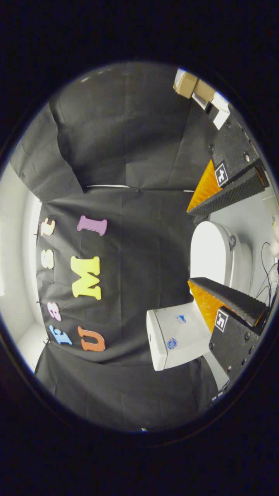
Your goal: Open the toilet lid.
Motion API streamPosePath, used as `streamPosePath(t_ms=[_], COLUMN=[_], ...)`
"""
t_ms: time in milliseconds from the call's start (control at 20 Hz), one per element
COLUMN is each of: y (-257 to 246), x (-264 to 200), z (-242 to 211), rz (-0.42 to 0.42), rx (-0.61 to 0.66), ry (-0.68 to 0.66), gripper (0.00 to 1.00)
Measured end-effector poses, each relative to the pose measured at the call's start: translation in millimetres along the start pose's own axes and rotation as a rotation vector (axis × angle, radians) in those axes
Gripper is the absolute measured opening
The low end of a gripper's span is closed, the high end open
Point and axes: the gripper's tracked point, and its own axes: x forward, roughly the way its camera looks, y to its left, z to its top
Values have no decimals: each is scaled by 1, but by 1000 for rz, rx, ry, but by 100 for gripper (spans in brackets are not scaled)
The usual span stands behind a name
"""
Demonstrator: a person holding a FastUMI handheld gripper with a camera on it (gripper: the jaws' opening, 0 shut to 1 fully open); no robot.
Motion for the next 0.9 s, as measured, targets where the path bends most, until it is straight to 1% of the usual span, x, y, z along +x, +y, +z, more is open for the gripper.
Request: streamPosePath(t_ms=[300, 450, 750, 900], y=[9, 13, 2, -12], x=[16, 32, 90, 121], z=[-2, 3, 0, -16], rz=[18, 45, 103, 120], rx=[-5, -13, 37, 101], ry=[13, 11, 64, 123], gripper=[99, 99, 99, 100])
